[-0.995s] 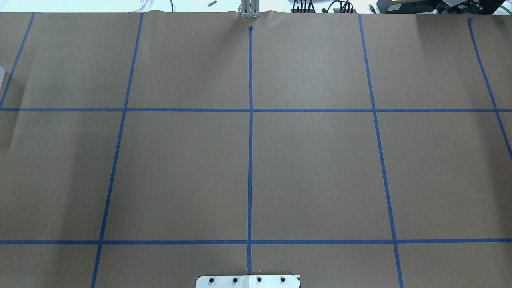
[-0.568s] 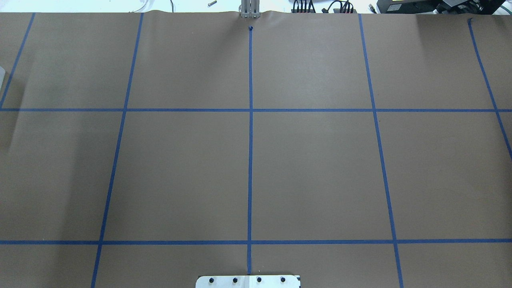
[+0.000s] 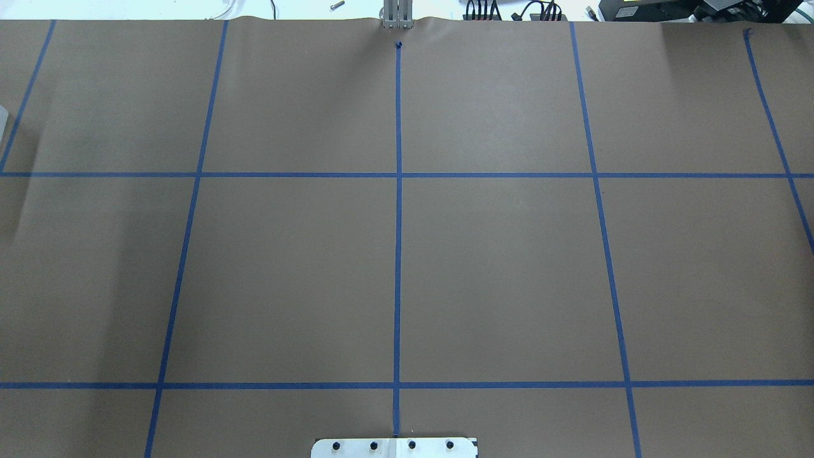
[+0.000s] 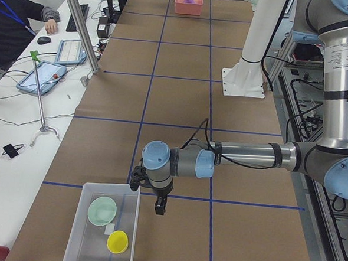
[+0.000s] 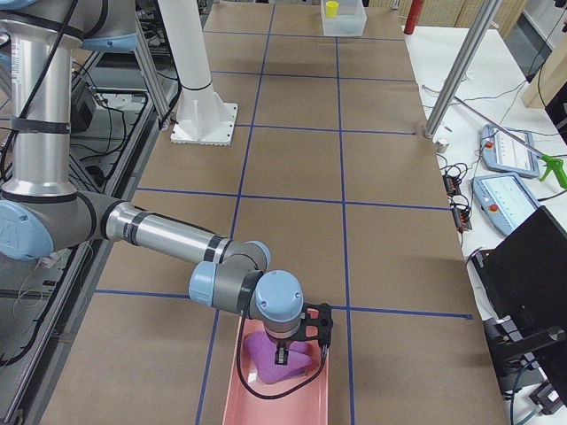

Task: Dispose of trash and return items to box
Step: 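Lower the purple cloth into the pink bin and open the right gripper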

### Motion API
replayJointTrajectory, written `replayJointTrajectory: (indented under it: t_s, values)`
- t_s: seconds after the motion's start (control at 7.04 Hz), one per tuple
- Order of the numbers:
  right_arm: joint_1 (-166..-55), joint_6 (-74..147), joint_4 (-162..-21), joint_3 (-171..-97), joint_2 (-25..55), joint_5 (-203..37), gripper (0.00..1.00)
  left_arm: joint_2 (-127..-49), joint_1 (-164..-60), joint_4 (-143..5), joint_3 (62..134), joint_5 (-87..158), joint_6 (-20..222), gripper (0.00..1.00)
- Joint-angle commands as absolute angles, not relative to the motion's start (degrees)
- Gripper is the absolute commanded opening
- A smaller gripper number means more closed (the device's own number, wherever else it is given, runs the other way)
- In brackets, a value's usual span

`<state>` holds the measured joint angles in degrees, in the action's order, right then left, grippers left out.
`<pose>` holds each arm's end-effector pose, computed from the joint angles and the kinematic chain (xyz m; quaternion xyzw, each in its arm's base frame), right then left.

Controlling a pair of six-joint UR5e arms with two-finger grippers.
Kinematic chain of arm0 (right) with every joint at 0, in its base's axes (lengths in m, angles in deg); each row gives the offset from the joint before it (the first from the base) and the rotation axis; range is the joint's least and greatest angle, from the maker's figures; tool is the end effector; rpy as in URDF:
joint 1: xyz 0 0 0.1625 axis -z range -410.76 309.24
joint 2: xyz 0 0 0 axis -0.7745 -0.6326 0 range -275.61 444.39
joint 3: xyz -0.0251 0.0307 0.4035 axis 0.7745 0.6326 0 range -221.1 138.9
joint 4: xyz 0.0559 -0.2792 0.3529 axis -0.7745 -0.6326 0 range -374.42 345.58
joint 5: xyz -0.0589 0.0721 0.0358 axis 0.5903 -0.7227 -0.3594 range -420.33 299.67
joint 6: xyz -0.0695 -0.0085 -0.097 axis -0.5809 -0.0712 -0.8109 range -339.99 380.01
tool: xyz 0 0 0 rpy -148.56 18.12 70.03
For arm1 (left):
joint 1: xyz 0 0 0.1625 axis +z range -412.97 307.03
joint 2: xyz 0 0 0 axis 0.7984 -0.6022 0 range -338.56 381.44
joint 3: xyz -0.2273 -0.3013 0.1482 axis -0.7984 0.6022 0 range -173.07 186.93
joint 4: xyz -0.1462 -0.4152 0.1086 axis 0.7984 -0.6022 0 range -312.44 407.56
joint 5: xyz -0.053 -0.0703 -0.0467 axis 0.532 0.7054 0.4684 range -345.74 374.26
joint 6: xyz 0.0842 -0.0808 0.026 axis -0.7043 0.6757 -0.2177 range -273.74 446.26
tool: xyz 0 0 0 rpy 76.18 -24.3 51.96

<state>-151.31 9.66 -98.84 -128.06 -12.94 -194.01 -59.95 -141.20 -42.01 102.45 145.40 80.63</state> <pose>0.1354 -0.4496 0.7371 0.0293 -0.3725 0.0172 0.9274 -0.0402 -0.4674 0.6827 -0.0170 0.3519 0.0496 0.9346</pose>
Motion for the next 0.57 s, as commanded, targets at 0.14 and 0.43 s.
replayJointTrajectory:
  t_s: [0.14, 0.43]
  values:
    - [-147.2, 17.7, -98.3, -135.5, -12.5, -195.0, 1.0, -59.9, -141.2, -42.0, 102.6, 145.4, 80.6, 0.99]
    - [-142.7, 24.5, -98.3, -140.6, -12.6, -195.0, 1.0, -59.8, -141.3, -41.9, 102.6, 149.0, 80.7, 0.99]
